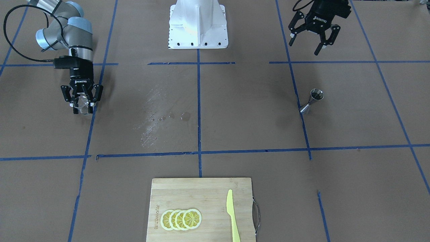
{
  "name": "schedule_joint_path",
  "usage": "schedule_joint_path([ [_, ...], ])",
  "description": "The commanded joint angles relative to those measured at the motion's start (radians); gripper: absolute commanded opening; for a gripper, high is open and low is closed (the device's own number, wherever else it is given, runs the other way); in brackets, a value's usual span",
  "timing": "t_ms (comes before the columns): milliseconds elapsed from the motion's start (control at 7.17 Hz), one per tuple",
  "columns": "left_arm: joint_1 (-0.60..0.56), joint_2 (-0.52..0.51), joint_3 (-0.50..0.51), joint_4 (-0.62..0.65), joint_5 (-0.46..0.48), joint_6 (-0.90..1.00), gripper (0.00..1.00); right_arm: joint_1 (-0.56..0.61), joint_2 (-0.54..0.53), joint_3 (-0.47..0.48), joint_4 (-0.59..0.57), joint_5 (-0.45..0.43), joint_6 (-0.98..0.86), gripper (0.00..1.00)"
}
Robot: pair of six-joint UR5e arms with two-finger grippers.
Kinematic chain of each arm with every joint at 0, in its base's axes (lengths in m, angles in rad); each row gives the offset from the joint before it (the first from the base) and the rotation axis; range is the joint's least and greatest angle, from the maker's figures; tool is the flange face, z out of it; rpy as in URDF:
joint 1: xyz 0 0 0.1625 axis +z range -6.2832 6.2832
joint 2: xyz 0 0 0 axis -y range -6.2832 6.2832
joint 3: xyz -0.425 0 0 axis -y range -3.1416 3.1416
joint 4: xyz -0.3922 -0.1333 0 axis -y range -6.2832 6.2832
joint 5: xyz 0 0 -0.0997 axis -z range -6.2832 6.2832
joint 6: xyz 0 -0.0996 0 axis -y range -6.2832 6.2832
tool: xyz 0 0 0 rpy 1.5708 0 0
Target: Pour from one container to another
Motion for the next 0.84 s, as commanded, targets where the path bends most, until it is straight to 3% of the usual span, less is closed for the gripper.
schedule_joint_path([
  [0,-0.016,-0.002,0.0,0.001,-0.011,0.007,1.0,-0.002,0.006,0.011,0.0,0.0,-0.016,0.03],
  [419,-0.022,-0.003,0.0,0.001,-0.011,0.007,1.0,0.0,-0.003,0.01,0.0,0.0,-0.031,0.37],
  [698,-0.023,-0.003,0.0,0.001,-0.011,0.007,1.0,-0.002,-0.005,-0.001,0.0,-0.001,-0.03,0.53],
])
